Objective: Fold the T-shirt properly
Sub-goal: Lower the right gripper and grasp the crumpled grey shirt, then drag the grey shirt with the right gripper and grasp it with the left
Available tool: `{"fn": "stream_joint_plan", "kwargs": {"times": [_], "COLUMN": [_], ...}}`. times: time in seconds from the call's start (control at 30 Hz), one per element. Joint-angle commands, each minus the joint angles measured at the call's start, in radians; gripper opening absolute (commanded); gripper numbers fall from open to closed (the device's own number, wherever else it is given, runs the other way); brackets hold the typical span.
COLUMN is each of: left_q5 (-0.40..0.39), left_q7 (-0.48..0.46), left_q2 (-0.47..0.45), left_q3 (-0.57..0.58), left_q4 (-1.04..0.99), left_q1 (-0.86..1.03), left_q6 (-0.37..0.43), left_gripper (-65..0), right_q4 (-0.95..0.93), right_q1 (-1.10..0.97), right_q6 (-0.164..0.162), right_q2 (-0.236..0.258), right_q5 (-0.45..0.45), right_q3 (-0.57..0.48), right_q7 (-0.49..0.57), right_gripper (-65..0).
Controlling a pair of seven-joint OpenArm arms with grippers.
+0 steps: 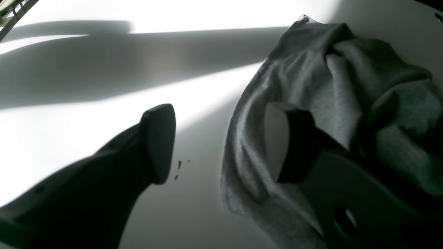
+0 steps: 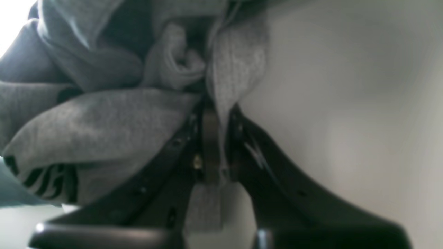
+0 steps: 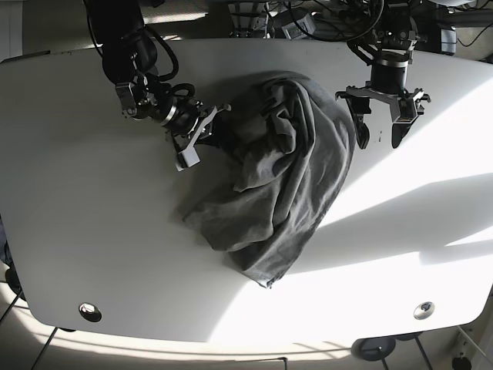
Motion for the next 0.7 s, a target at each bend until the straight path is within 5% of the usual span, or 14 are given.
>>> {"fn": "stream_joint_plan", "kwargs": {"times": [0.03, 0.13, 0.23, 0.33, 0.5, 0.7], "left_q5": [-0.046, -0.194, -0.220, -0.220, -0.221, -0.214], "left_q7": [-0.030, -0.030, -0.030, -0.030, -0.030, 0.001], "left_q2": [-0.001, -0.012, -0.012, -0.004, -0.002, -0.012], "left_q3": [-0.014, -0.019, -0.014, 0.003, 0.023, 0.031], "left_q4": [0.026, 0.026, 0.026, 0.025, 0.025, 0.019], "left_q1": [0.002, 0.002, 0.001, -0.002, -0.025, -0.097], "left_q6": [0.002, 0.002, 0.002, 0.002, 0.002, 0.002], "left_gripper": [-27.1, -27.1, -27.1, -27.1, -26.8, -26.1], "right_q4": [0.118, 0.322, 0.508, 0.597, 0.593, 0.592], "right_q1": [-0.002, -0.032, -0.044, 0.027, 0.285, 0.505], "right_q6": [0.003, 0.003, 0.012, 0.020, 0.161, 0.187], "right_q2": [0.070, 0.178, 0.237, 0.249, 0.263, 0.229], "right_q5": [0.021, 0.021, 0.021, 0.023, 0.021, 0.021], "right_q3": [0.033, 0.143, 0.285, 0.397, 0.510, 0.504], "right_q7": [0.025, -0.058, -0.182, -0.259, -0.459, -0.569], "right_gripper": [-63.1, -63.1, -63.1, -63.1, -63.1, -63.1]}}
